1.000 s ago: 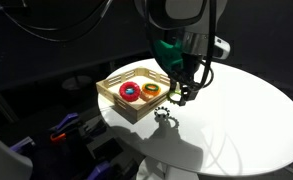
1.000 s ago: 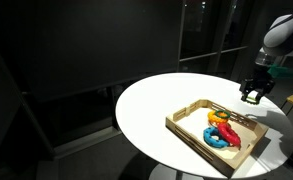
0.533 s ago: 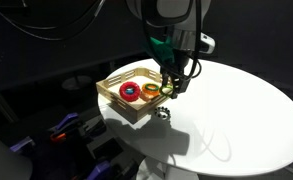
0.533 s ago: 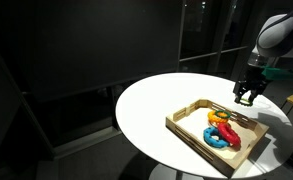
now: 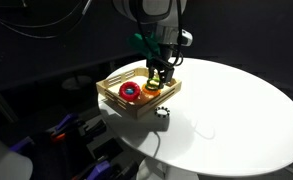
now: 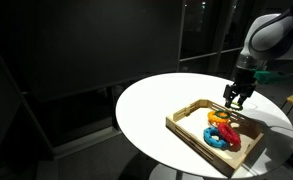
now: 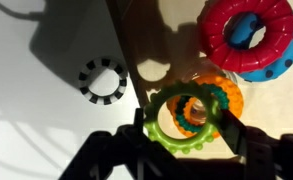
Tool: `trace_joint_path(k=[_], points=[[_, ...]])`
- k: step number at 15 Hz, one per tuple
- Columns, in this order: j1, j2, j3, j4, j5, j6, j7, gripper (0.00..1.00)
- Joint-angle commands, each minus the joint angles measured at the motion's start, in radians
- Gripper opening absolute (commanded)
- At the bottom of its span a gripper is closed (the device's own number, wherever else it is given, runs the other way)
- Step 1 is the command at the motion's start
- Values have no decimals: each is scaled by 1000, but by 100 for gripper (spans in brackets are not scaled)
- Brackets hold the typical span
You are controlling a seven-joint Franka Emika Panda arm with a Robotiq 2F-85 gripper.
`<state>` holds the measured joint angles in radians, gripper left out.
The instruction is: Put the green object inside the box
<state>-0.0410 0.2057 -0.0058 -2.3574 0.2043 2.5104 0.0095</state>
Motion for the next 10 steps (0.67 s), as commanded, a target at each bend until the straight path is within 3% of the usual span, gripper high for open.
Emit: trace_joint_path(k=[1,10], points=[[18,-22,20,-20,-11,6,-23,49],[56,1,41,-38,-48,9,-21,49]])
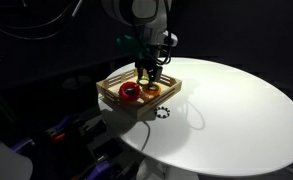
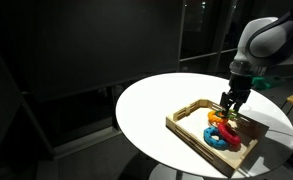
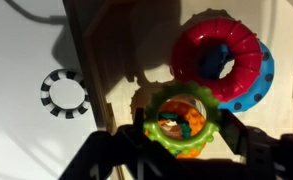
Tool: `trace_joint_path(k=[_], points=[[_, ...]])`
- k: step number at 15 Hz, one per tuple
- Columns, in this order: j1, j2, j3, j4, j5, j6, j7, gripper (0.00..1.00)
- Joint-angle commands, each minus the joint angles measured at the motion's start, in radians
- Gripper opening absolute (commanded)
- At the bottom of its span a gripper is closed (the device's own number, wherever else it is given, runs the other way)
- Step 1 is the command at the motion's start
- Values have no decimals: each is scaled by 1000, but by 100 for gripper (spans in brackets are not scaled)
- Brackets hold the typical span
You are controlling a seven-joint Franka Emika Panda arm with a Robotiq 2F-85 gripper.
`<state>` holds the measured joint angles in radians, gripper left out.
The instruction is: Put the green object inside the box
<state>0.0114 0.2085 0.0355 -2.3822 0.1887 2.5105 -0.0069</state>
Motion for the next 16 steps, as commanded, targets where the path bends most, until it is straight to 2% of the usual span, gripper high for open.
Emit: trace_joint_path(k=[1,3,4,5,6,16], points=[[5,3,-2,-13,-41,9,-2,49],[5,10,-4,-12,-58,8,0,49],[5,13,-4,-10,-65,8,1,84],[5,15,-4,-9,-71,7,2,94],[5,16,-5,-9,-74,6,2,100],[-19,-29,0,0,-50,-75,-39,100]])
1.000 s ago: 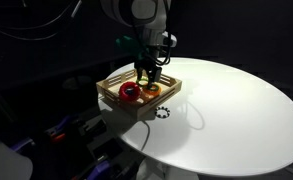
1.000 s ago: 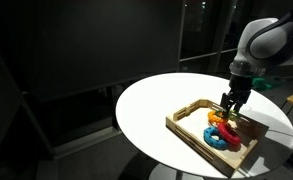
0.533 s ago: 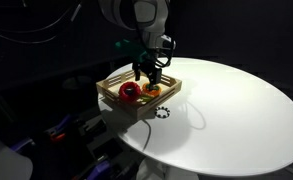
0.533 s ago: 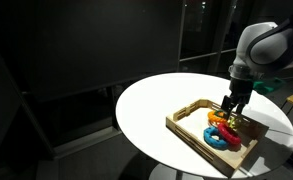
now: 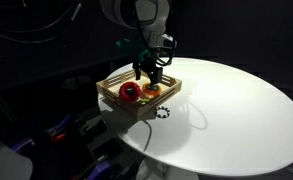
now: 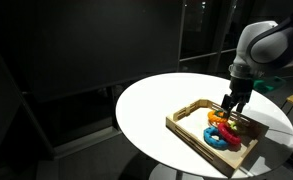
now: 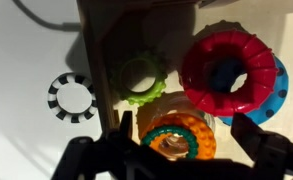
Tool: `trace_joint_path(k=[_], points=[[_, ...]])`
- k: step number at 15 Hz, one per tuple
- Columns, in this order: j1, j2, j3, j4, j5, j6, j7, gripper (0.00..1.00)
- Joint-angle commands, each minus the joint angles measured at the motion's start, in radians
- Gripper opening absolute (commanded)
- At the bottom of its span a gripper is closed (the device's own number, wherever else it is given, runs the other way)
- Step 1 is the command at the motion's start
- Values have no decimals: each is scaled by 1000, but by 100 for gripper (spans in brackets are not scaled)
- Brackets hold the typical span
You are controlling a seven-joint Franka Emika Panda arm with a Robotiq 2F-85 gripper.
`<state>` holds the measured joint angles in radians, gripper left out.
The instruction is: Put the green object inside the box
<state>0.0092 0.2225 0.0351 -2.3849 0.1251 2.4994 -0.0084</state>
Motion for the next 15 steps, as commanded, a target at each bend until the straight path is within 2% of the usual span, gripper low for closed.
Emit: trace_joint_path(k=[1,6,15], points=[[-21,-54,-1,2,14,-81,-42,100],[-29,-120,-26,0,-15,-144,-38,100],[-41,-262,-64,3,-31,-173,-35,100]])
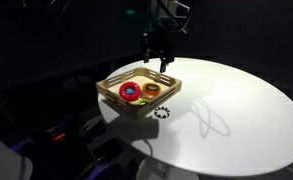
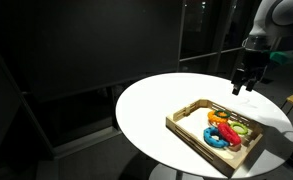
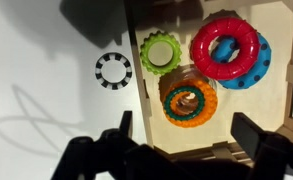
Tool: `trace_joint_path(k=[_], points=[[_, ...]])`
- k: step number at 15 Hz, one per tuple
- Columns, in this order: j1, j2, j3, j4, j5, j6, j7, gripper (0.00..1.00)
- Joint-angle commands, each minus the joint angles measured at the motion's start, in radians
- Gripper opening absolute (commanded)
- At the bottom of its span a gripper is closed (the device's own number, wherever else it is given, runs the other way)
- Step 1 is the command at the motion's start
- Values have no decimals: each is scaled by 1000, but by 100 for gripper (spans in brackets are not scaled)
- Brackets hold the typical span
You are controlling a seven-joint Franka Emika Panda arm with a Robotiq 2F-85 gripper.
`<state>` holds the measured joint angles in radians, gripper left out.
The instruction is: Put the green object inside the box
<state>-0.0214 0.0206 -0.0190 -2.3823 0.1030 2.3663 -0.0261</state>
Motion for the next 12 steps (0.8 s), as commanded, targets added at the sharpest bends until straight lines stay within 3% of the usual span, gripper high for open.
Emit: trace_joint_path(k=[1,12], points=[[-11,-75,-12,3,-6,-51,-15,100],[-24,-187,-25,138,-109,-335,16,100]])
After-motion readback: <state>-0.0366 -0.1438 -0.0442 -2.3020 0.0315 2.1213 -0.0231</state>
